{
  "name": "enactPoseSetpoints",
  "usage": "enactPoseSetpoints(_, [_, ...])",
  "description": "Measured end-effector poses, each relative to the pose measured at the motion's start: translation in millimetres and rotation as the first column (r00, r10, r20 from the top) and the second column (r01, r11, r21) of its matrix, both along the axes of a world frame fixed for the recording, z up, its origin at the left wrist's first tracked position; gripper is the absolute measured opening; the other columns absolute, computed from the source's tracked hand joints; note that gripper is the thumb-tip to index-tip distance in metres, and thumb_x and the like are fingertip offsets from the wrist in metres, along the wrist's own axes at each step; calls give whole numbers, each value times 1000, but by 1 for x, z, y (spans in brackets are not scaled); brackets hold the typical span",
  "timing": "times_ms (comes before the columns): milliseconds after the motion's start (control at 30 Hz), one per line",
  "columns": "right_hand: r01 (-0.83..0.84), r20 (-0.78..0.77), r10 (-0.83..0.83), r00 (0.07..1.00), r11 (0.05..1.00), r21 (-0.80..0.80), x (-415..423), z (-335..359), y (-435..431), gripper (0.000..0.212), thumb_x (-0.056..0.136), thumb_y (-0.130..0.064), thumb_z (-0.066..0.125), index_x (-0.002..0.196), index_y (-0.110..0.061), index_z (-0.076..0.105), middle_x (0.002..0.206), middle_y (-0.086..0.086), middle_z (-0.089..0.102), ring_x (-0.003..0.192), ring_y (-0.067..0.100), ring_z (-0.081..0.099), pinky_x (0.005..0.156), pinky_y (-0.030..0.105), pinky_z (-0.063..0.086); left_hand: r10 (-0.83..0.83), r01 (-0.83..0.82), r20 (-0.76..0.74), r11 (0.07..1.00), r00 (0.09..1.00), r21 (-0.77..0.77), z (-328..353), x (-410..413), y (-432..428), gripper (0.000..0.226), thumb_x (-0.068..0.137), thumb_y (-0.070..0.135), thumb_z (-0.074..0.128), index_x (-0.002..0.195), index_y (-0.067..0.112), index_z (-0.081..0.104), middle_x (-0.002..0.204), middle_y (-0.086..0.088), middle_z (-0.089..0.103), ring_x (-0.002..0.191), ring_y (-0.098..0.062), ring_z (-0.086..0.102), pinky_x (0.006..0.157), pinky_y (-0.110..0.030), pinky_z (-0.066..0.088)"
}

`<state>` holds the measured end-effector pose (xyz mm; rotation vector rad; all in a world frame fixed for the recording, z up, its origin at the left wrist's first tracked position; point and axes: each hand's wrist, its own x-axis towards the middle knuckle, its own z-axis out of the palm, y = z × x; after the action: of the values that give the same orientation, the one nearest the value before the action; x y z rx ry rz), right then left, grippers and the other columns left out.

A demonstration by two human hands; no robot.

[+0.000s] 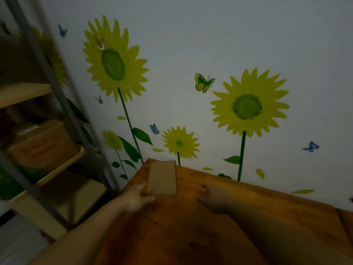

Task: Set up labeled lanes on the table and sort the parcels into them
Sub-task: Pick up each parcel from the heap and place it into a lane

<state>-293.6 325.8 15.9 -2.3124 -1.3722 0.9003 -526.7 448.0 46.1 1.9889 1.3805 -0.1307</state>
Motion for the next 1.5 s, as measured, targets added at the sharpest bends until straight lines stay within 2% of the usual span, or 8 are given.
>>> enactPoseSetpoints(333, [119, -228, -134, 964, 990, -82, -48, -77, 128, 59, 94, -47, 52, 144, -19, 36, 139, 4, 47, 121, 22, 50, 94, 28, 42, -13, 54, 176, 972, 984, -229, -73, 18, 128, 66, 96, 26, 52, 149, 13, 15, 151, -7, 30, 135, -24, 36, 97, -23, 35])
enactPoseSetpoints(467, [202, -365, -232, 902, 972, -119, -54, -107, 150, 82, 80, -55, 63, 148, -31, 24, 140, -1, 48, 115, 17, 55, 97, 41, 49, 127, -51, 183, 927, 975, -372, -108, 16, 155, 78, 93, 31, 56, 151, 13, 6, 154, -8, 26, 136, -28, 34, 101, -31, 37])
enactPoseSetpoints(600, [239, -438, -294, 850, 955, -178, -63, -113, 159, 79, 87, -34, 62, 150, -35, 14, 122, -7, 53, 97, 10, 61, 85, 33, 55, 200, -71, 191, 845, 961, -530, -130, 17, 162, 65, 94, 33, 55, 149, 21, 21, 151, -4, 34, 130, -26, 41, 98, -38, 43])
enactPoseSetpoints(867, [294, -349, -266, 899, 955, 30, -51, -75, 143, 63, 83, -19, 68, 138, -27, 38, 109, -3, 60, 87, 19, 63, 62, 23, 49, 24, 62, 355, 971, 935, -230, -100, 29, 151, 70, 93, 15, 55, 150, 23, 15, 150, -2, 31, 132, -24, 39, 107, -37, 39])
enactPoseSetpoints(1067, [301, -107, -283, 953, 915, 269, -15, -30, 103, 55, 82, -23, 67, 134, -22, 49, 125, 0, 56, 114, 18, 53, 99, 34, 45, -139, 143, 397, 989, 907, 20, -48, 53, 116, 65, 87, 18, 66, 144, 19, 34, 146, -7, 39, 129, -21, 41, 101, -27, 37])
enactPoseSetpoints(1233, [301, -33, -317, 948, 857, 418, 13, 27, 38, 50, 89, -23, 65, 135, -21, 46, 116, 3, 51, 94, 12, 51, 84, 21, 38, -293, 170, 426, 938, 856, 303, 5, 74, 51, 55, 81, 47, 63, 127, 20, 51, 120, 3, 49, 112, -15, 49, 86, -14, 36])
enactPoseSetpoints(1333, [279, -23, -313, 950, 811, 514, 29, 58, -7, 50, 90, -24, 65, 136, -19, 47, 114, 1, 46, 97, 11, 49, 83, 17, 33, -224, 117, 545, 967, 808, 225, 30, 93, 6, 58, 78, 49, 62, 126, 17, 51, 115, 1, 54, 108, -16, 53, 86, -27, 45])
enactPoseSetpoints(1500, [364, -196, -308, 931, 732, 576, 47, 97, -89, 49, 93, -27, 60, 139, -24, 44, 121, -3, 56, 107, 14, 55, 88, 25, 45, -137, 47, 735, 989, 664, 142, 77, 125, -73, 22, 95, 15, 53, 116, 21, 50, 91, 11, 56, 74, 2, 56, 56, -6, 47])
